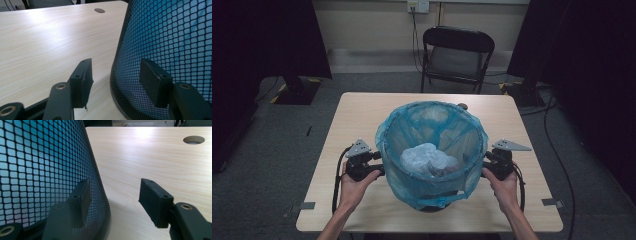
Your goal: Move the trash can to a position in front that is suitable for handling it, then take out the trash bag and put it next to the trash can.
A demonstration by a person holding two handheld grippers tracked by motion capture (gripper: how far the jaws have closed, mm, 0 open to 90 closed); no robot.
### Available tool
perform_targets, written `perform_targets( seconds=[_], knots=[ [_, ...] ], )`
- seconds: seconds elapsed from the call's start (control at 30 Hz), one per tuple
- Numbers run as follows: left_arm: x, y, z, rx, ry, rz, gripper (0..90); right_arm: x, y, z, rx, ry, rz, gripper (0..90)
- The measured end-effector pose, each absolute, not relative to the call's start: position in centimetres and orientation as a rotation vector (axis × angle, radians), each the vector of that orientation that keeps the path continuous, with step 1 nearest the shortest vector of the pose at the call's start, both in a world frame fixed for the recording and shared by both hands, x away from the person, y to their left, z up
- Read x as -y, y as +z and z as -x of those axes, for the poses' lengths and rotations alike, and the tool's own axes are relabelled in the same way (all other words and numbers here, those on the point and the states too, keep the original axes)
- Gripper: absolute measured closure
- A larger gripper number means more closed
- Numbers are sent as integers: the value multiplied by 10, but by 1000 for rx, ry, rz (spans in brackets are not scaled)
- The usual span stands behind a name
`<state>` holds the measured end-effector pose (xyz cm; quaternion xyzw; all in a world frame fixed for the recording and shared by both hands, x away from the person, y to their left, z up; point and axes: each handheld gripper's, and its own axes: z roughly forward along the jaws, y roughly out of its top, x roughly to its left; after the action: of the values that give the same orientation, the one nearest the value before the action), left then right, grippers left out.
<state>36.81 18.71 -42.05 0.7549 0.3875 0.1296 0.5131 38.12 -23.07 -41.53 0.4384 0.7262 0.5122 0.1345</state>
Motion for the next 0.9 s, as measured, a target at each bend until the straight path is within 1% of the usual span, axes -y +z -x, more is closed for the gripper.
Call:
perform_targets(
  seconds=[0.33,0.37,0.47,0.5,0.53,0.57,0.67,0.9],
  knots=[
    [-184,-423,-363,-896,264,-1810,439,238,-415,-368,-2109,1487,-1282,412],
    [-184,-423,-363,-889,261,-1815,435,239,-416,-368,-2105,1486,-1287,392],
    [-184,-424,-364,-900,268,-1816,360,242,-417,-367,-2096,1475,-1305,310],
    [-184,-424,-364,-900,268,-1816,350,243,-416,-368,-2095,1475,-1313,278],
    [-184,-424,-364,-902,266,-1815,341,243,-416,-368,-2095,1475,-1313,278],
    [-185,-423,-365,-905,260,-1818,324,245,-414,-369,-2086,1485,-1317,260],
    [-188,-420,-366,-906,252,-1805,302,250,-409,-368,-2060,1494,-1316,256],
    [-202,-404,-360,-889,277,-1779,294,261,-392,-361,-2011,1510,-1302,268]
  ],
)
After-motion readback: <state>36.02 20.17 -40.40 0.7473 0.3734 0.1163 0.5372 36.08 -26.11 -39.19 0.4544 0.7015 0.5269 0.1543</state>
